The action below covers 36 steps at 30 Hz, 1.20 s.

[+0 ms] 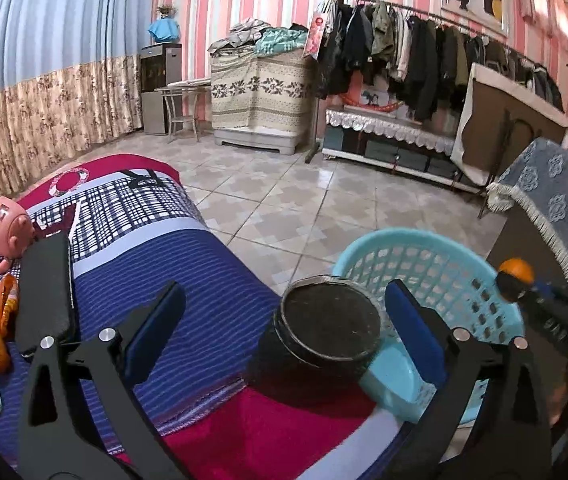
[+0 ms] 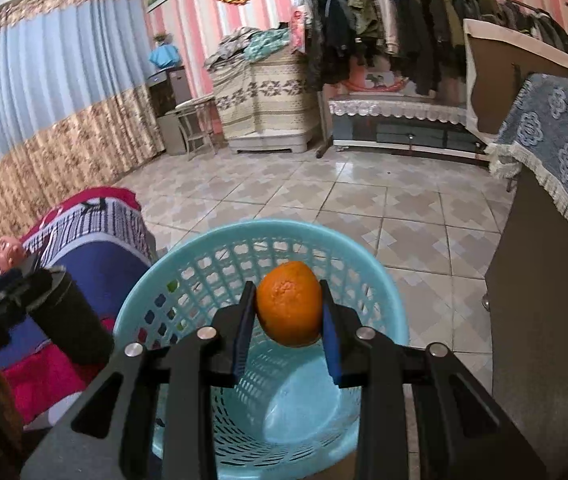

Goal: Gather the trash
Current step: 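Open the left tool to drop the black object into the basket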

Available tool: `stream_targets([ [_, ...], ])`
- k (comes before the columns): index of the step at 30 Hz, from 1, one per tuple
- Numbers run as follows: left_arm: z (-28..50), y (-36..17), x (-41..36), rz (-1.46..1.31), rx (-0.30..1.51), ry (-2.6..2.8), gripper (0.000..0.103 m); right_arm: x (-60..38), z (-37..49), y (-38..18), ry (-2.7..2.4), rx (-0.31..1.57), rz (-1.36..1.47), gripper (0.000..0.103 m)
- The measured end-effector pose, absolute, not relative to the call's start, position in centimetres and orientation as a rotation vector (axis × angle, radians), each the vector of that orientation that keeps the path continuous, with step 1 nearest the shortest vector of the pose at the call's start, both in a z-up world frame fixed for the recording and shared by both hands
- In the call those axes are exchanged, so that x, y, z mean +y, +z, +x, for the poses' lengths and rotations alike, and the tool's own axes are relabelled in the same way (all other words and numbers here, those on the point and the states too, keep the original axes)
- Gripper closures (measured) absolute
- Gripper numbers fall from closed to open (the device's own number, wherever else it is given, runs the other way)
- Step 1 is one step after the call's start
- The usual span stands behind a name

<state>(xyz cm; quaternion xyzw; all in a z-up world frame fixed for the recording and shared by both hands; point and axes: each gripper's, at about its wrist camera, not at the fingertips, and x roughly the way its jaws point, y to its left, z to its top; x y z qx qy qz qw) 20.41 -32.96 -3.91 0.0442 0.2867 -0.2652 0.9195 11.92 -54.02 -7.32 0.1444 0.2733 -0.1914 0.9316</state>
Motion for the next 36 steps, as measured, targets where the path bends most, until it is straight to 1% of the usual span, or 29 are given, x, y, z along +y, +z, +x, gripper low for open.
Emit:
stream_targets([
  [3, 19.7, -3.9, -33.7, 0.126, 0.588, -0.583, 0.006, -53.5, 12.3, -7.4, -0.380, 0.572, 0.275, 0.072],
  [8, 19.8, -5.7, -35.7, 0.195, 0.649, -0.594, 0.008, -53.4, 12.5, -7.5, -0.385, 0.589, 0.257, 0.072],
  [9, 19.9, -5.9, -35.9, 0.204, 0.648, -0.592, 0.014, -53.5, 12.5, -7.5, -0.387, 0.590, 0.262, 0.072],
  [10, 20.0, -6.1, -36.0, 0.219, 0.646, -0.588, 0.017, -53.6, 12.5, -7.5, -0.390, 0.591, 0.266, 0.072],
  [11, 20.2, -6.2, -36.1, 0.227, 0.650, -0.590, 0.029, -53.8, 12.4, -7.5, -0.392, 0.593, 0.271, 0.072],
  [12, 20.4, -6.4, -36.2, 0.228, 0.658, -0.596, 0.035, -53.8, 12.4, -7.6, -0.393, 0.594, 0.275, 0.072],
  [14, 20.5, -6.2, -36.0, 0.209, 0.655, -0.604, 0.035, -53.8, 12.5, -7.6, -0.394, 0.596, 0.277, 0.072],
  [18, 19.6, -4.2, -36.2, 0.185, 0.578, -0.608, 0.035, -54.0, 12.2, -7.5, -0.409, 0.588, 0.268, 0.072],
  [22, 19.6, -2.3, -38.8, 0.154, 0.568, -0.675, 0.035, -54.3, 11.6, -7.0, -0.453, 0.552, 0.276, 0.072],
  [26, 19.6, -3.5, -42.2, 0.233, 0.548, -0.700, 0.035, -54.8, 10.8, -6.8, -0.489, 0.533, 0.281, 0.072],
  [31, 20.2, -4.8, -43.5, 0.283, 0.545, -0.721, 0.034, -55.4, 10.6, -7.0, -0.511, 0.528, 0.305, 0.072],
  [32, 20.4, -4.8, -43.4, 0.290, 0.535, -0.708, 0.030, -55.3, 10.6, -7.1, -0.512, 0.530, 0.305, 0.072],
  [33, 20.7, -4.8, -43.2, 0.292, 0.529, -0.692, 0.023, -55.2, 10.7, -7.1, -0.511, 0.531, 0.303, 0.072],
  [36, 21.9, -4.6, -41.4, 0.213, 0.555, -0.659, 0.014, -54.9, 11.0, -7.1, -0.506, 0.539, 0.293, 0.072],
])
